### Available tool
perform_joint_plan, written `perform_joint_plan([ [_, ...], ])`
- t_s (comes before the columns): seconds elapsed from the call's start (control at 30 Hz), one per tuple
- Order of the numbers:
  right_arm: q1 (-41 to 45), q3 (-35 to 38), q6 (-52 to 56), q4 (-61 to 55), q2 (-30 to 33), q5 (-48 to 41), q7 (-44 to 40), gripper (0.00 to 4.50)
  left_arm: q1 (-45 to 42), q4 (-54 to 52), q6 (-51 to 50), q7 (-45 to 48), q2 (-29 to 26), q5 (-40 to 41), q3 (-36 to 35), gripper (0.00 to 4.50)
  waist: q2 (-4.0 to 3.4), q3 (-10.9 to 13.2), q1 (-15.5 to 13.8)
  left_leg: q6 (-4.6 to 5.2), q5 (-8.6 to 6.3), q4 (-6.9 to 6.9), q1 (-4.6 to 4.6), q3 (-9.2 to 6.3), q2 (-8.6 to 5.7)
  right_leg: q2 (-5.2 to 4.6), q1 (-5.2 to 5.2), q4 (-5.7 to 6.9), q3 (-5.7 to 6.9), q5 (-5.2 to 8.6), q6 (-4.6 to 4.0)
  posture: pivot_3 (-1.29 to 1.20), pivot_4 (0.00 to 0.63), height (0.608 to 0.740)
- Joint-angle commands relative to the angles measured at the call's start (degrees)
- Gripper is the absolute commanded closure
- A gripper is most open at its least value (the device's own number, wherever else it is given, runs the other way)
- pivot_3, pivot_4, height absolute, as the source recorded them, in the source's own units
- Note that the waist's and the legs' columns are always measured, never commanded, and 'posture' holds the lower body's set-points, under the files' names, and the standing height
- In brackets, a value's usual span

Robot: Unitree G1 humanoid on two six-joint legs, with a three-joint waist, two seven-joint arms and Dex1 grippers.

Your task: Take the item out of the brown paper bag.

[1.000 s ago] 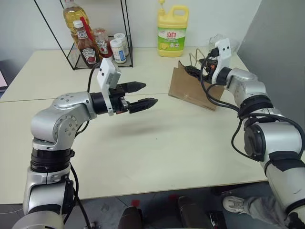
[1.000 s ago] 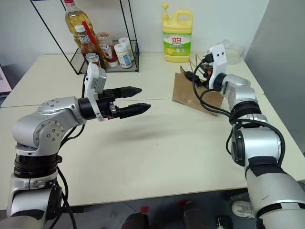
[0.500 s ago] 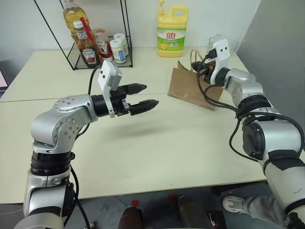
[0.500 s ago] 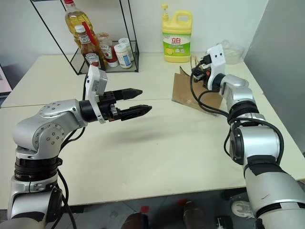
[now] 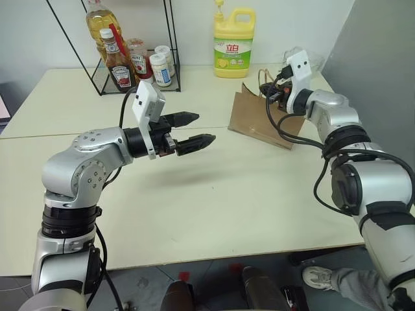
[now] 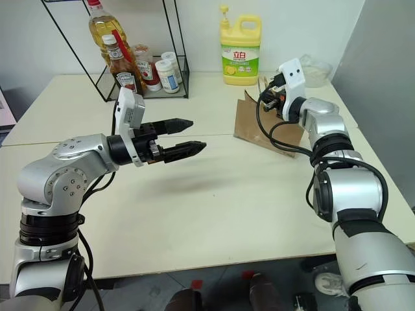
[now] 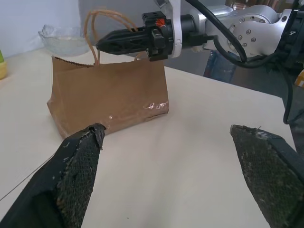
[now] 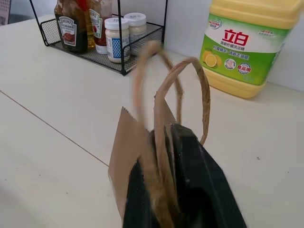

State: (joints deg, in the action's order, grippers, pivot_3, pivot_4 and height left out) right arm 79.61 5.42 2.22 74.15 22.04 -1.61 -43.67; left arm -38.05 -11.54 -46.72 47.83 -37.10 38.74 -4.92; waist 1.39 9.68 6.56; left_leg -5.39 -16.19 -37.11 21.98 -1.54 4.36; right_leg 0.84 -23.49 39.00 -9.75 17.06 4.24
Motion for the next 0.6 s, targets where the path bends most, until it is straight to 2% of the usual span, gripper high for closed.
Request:
perform_joint_plan([
  [0.03, 2.05, -0.15, 0.77, -1.41, 1.09, 0.31, -1.74, 2.87, -0.7, -0.57, 1.72, -0.53, -0.4, -0.25, -1.79, 0.0, 0.0, 0.0, 0.02, 0.0, 0.0, 0.0, 0.0, 0.0, 0.0, 0.0, 0.0, 0.0, 0.0, 0.0, 0.0, 0.0, 0.15, 0.74],
  [0.13, 1.94, -0.31, 1.42, -1.33, 1.54, 1.02, -1.55, 1.84, -0.48, -0.44, 2.08, -0.5, -0.47, -0.31, -1.6, 0.0, 0.0, 0.0, 0.02, 0.0, 0.0, 0.0, 0.0, 0.0, 0.0, 0.0, 0.0, 0.0, 0.0, 0.0, 0.0, 0.0, 0.15, 0.74],
  [0.6, 5.05, 3.35, 4.08, 1.02, -2.96, -0.66, 6.84, 1.84, -1.81, 1.08, 3.31, 0.02, 0.14, -1.0, -0.59, 0.0, 0.0, 0.0, 0.2, -0.01, 0.0, -0.01, -0.01, -0.01, 0.0, 0.0, 0.0, 0.03, 0.01, 0.0, 0.0, 0.0, 0.15, 0.74],
])
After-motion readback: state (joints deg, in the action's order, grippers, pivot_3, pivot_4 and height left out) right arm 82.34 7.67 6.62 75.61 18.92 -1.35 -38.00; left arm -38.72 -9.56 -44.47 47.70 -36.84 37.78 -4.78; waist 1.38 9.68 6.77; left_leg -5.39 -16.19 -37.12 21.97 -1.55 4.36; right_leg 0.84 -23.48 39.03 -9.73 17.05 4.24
